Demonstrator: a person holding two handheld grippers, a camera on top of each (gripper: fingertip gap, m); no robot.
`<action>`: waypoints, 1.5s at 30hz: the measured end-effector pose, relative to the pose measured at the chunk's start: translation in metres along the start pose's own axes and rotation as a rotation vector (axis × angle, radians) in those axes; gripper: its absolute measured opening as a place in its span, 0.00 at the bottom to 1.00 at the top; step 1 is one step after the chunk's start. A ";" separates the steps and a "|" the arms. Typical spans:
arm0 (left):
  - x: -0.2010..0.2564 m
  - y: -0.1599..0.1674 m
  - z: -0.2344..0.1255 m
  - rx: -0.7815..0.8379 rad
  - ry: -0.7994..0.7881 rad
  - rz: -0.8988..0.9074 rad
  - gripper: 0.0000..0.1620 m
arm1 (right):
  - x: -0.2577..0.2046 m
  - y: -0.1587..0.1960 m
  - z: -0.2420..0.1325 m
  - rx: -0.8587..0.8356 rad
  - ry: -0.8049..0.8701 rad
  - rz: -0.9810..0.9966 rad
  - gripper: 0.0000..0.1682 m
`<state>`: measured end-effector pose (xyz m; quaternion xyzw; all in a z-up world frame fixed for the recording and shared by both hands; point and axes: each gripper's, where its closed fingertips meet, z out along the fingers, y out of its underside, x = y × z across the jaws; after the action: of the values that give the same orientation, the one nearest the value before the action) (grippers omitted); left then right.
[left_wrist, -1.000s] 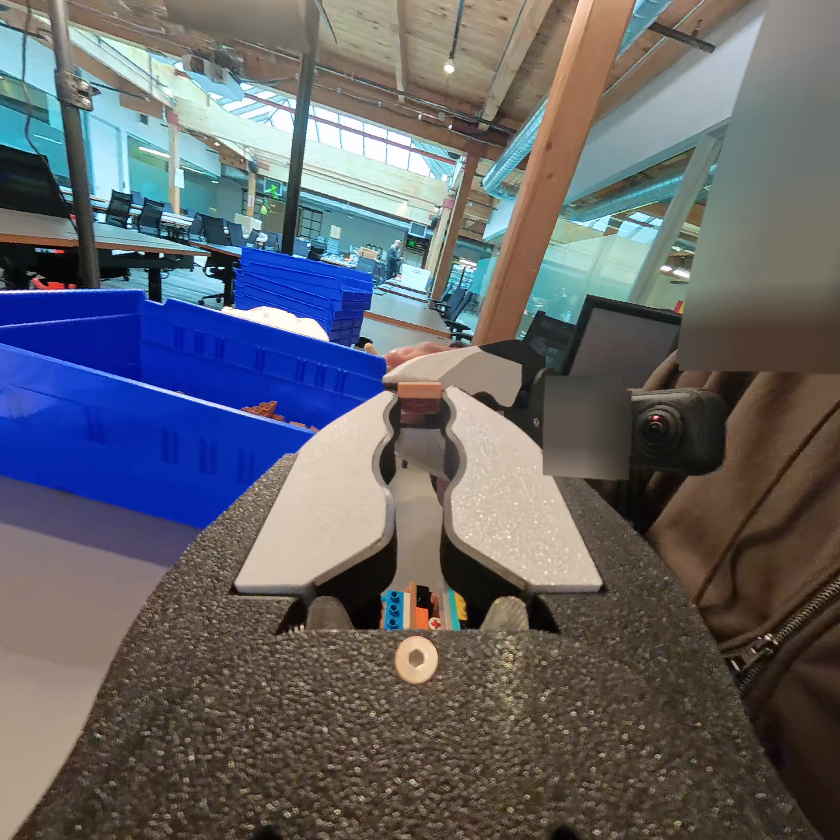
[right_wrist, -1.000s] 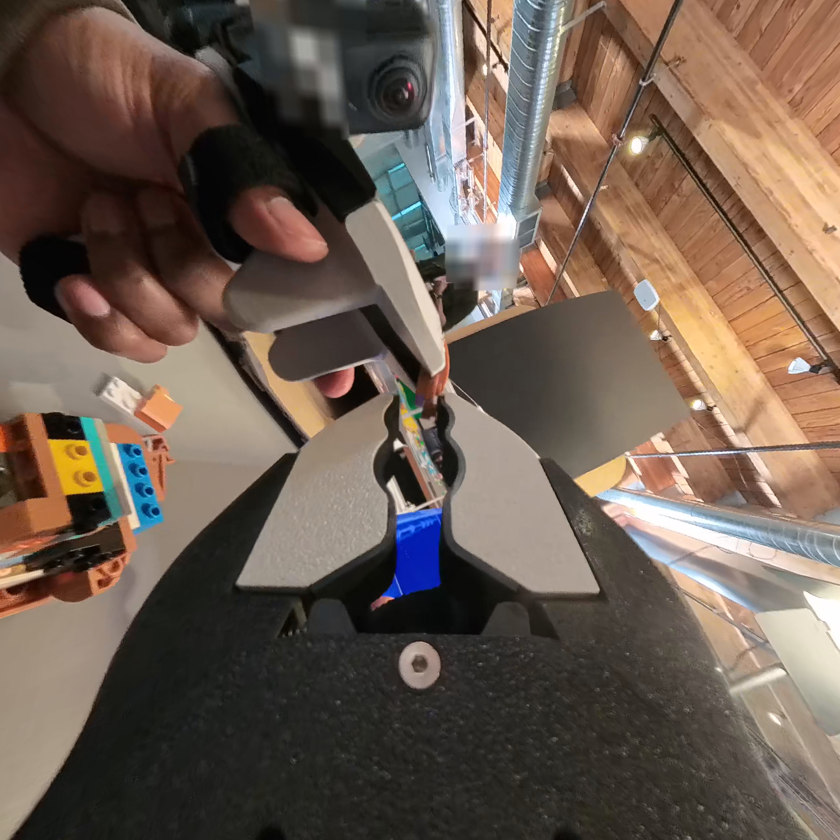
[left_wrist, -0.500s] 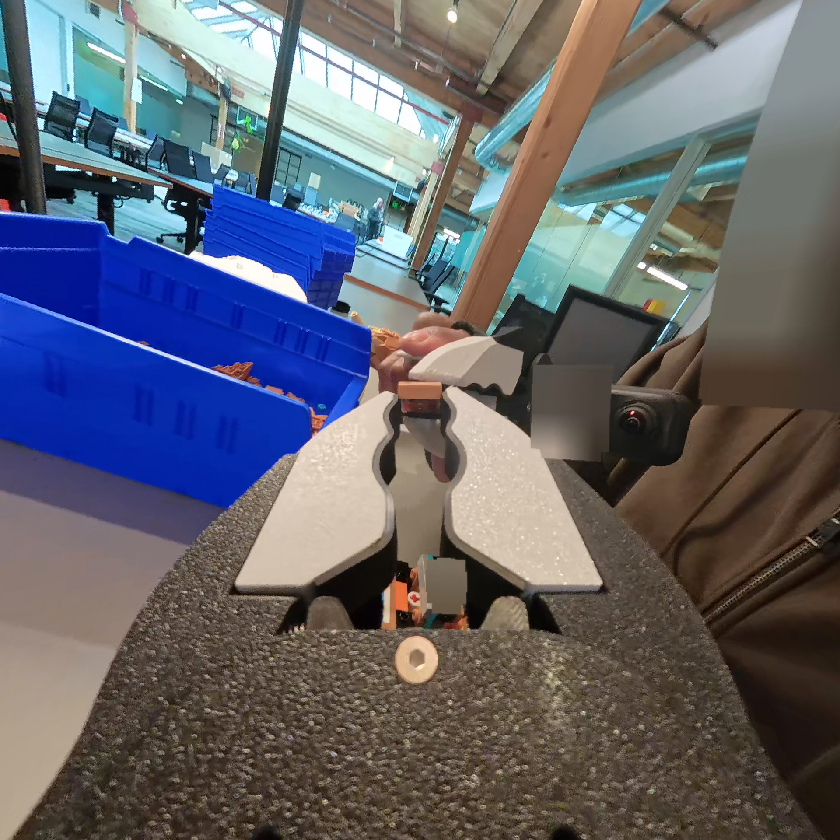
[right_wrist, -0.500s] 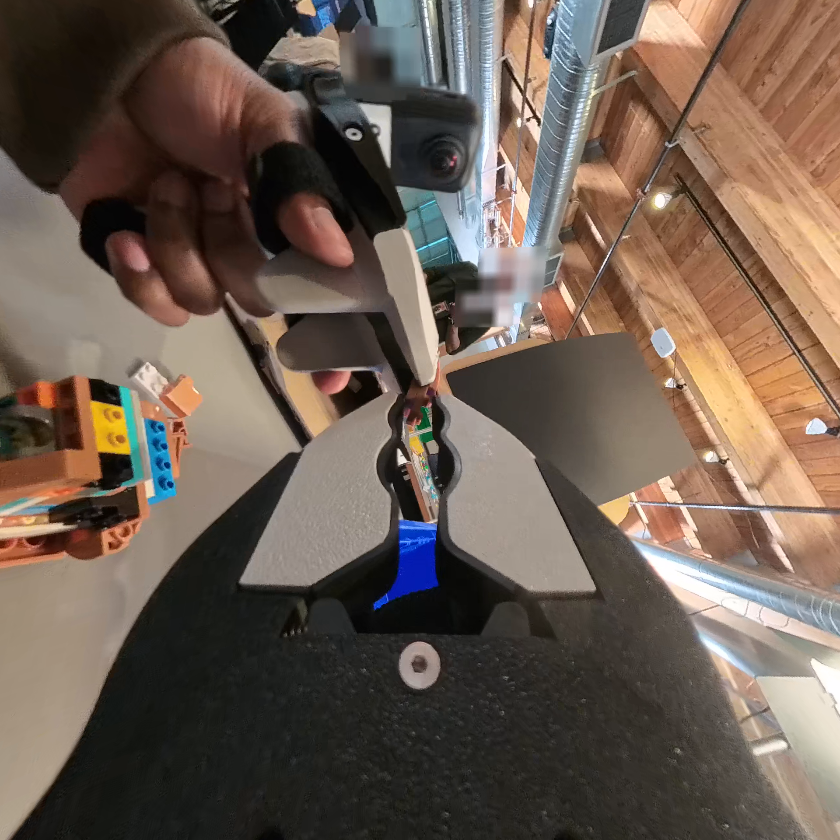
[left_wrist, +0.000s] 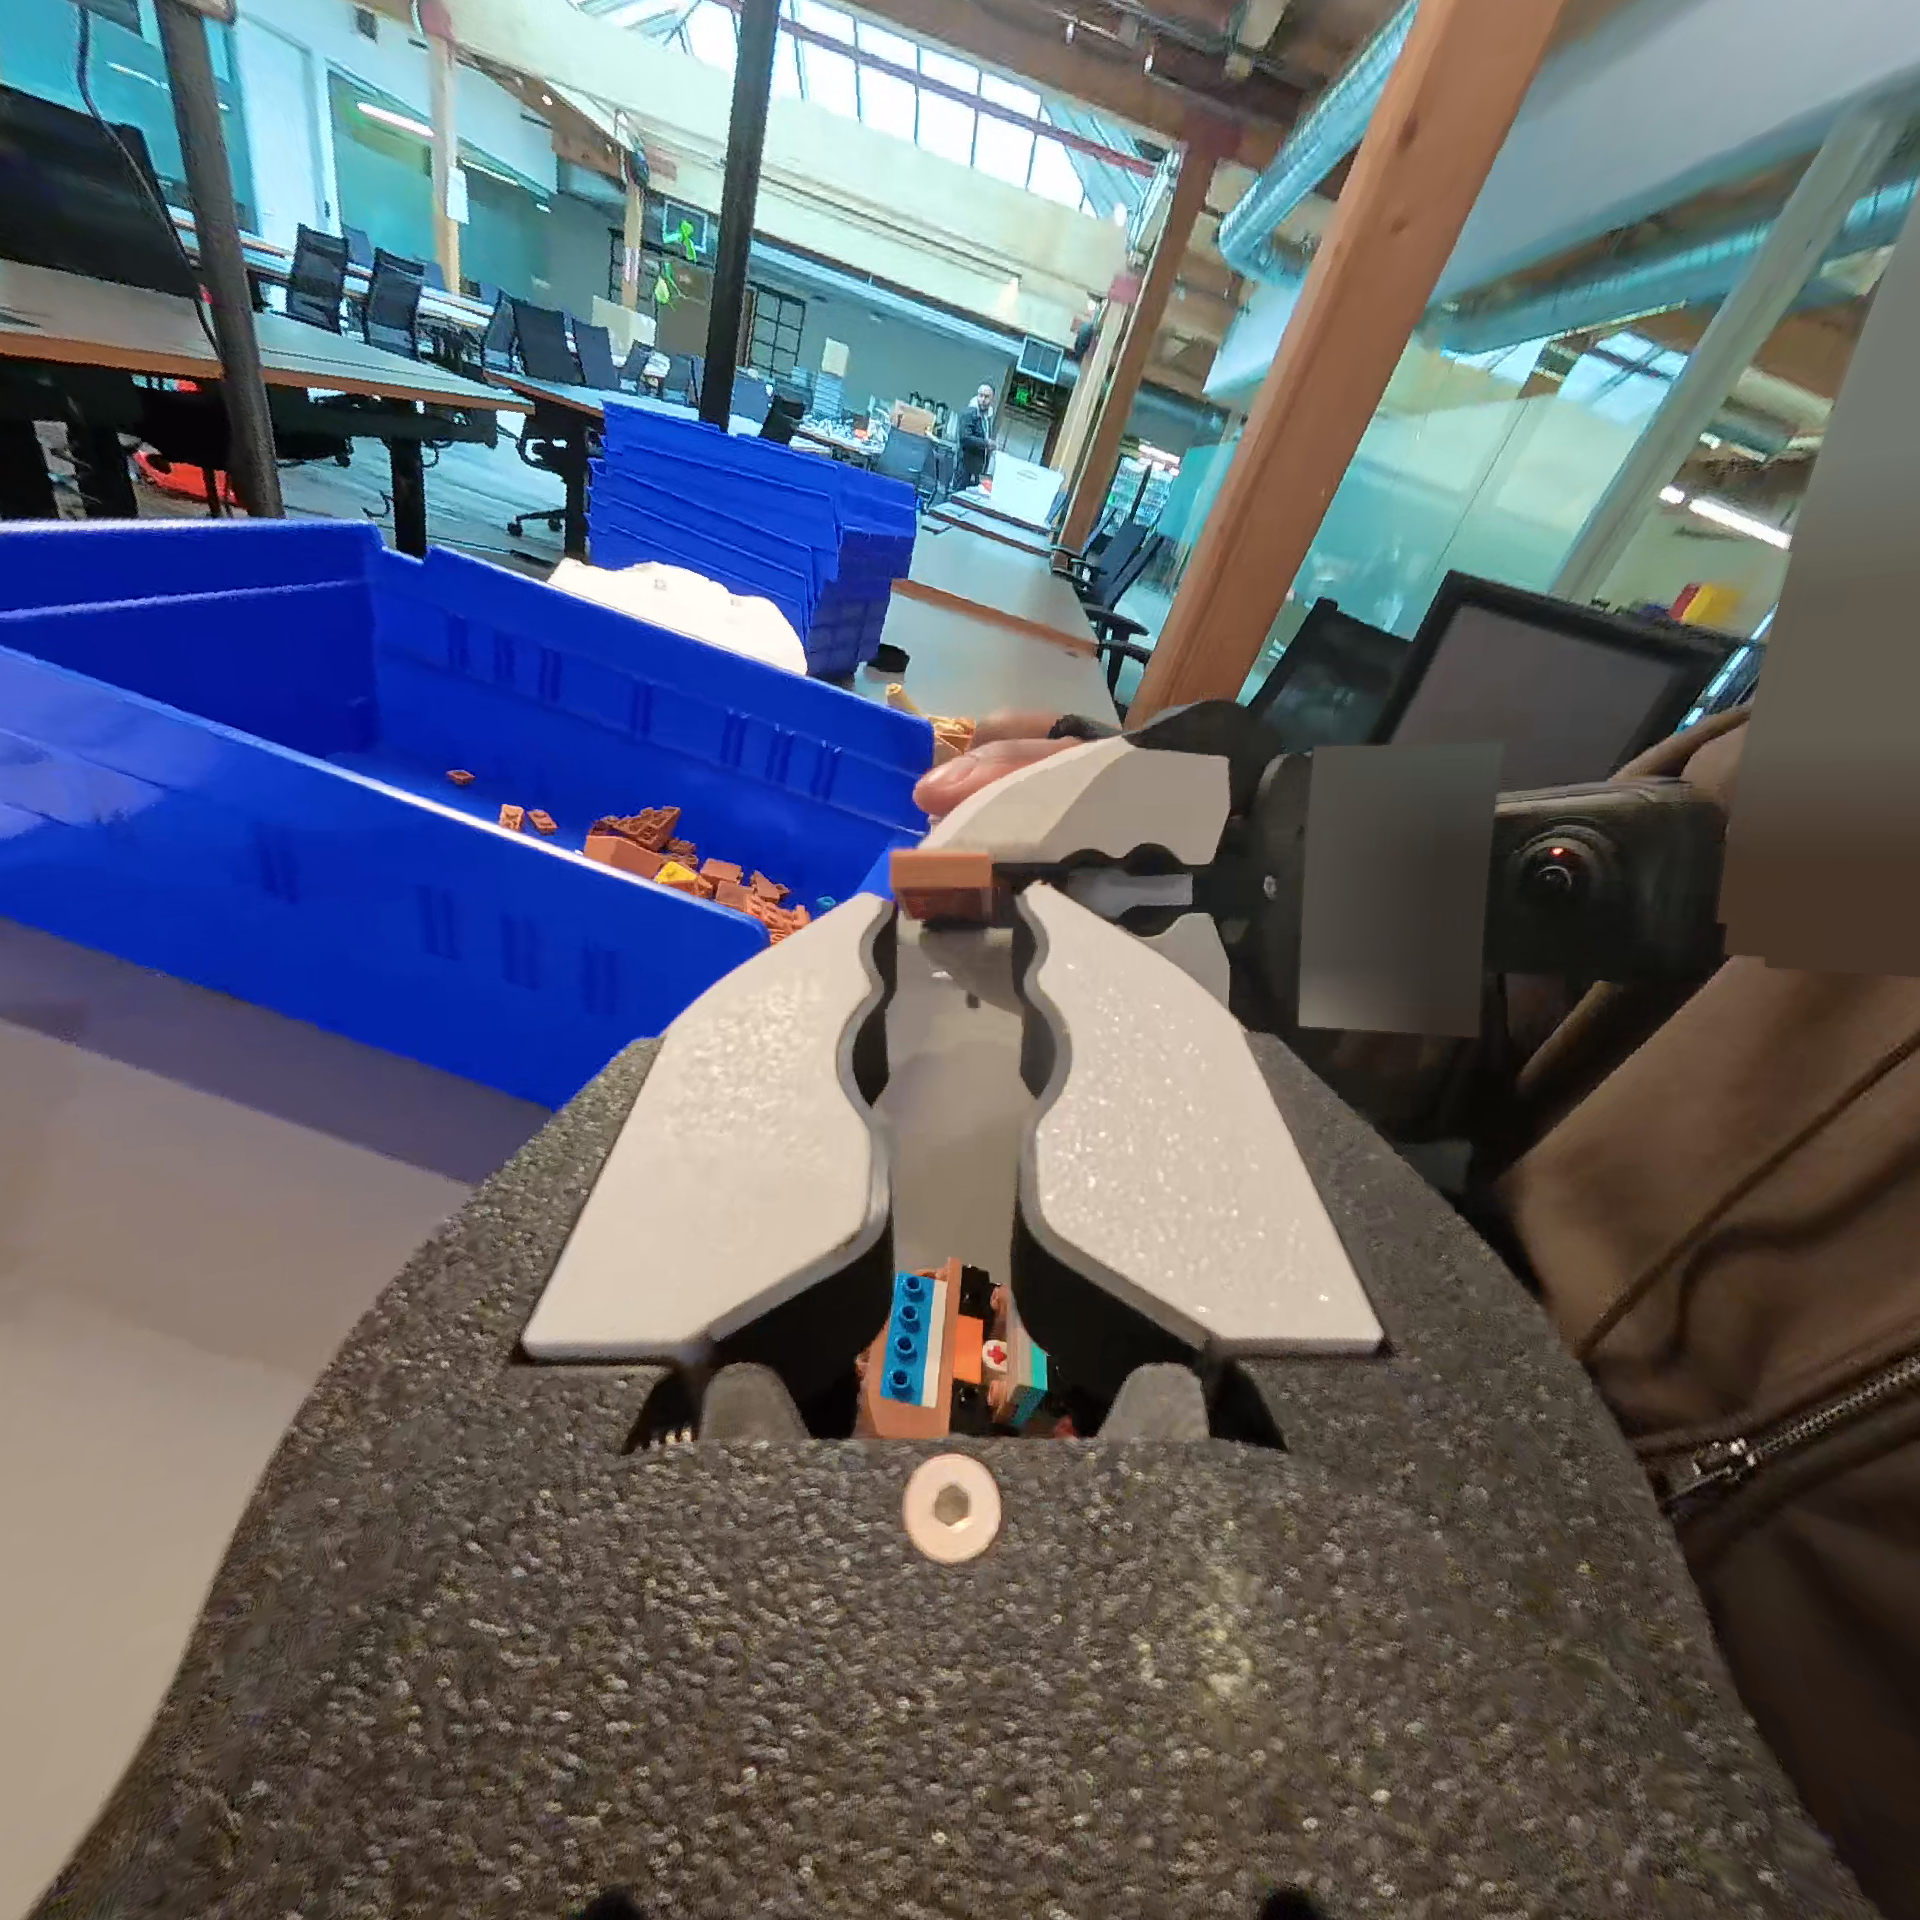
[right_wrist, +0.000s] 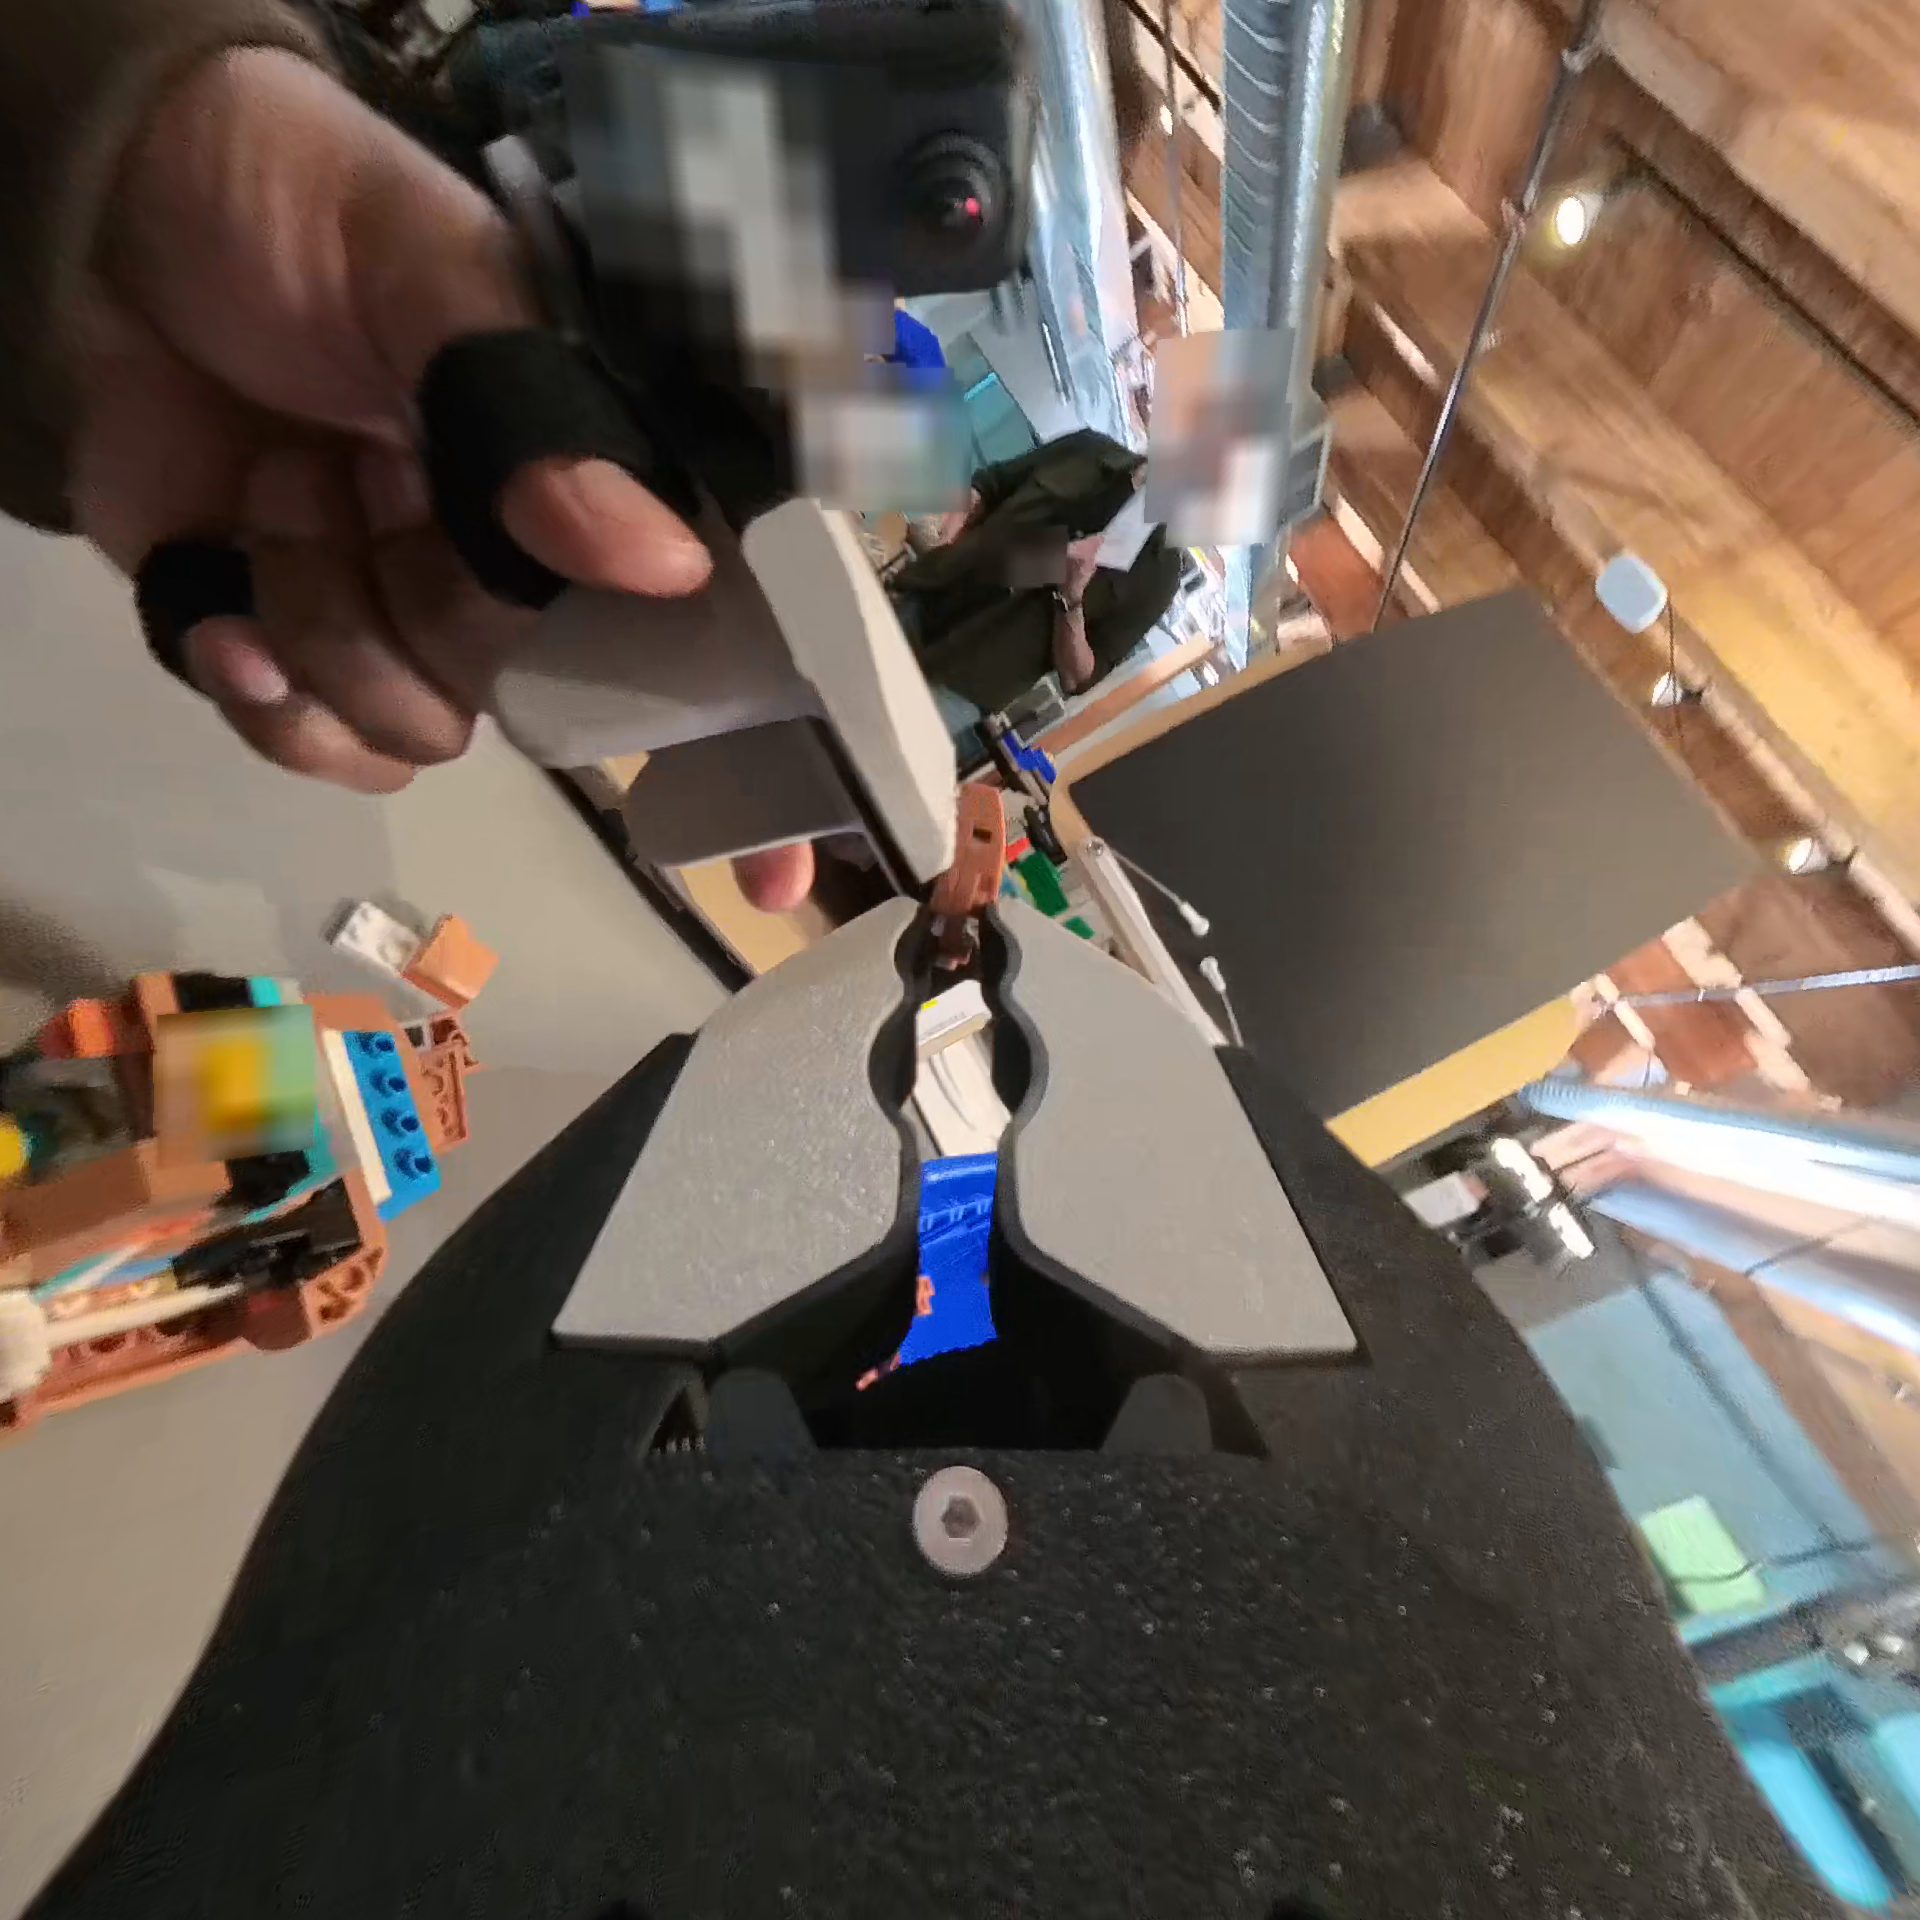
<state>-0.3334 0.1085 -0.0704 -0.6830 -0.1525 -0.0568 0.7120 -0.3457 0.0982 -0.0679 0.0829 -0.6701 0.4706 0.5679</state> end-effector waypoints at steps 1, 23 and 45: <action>-0.001 0.002 0.001 0.001 0.001 -0.021 0.16 | 0.001 0.001 0.001 -0.013 0.011 0.030 0.04; 0.019 0.000 -0.007 0.020 0.211 -0.190 0.10 | -0.008 -0.014 -0.019 0.158 -0.164 -0.088 0.14; 0.044 0.063 -0.011 -0.415 0.335 -0.228 0.10 | -0.062 -0.022 -0.039 0.210 -0.498 -0.149 0.11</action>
<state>-0.2716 0.1072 -0.1179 -0.7738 -0.0934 -0.2784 0.5612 -0.2841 0.0880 -0.1117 0.3035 -0.7288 0.4595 0.4070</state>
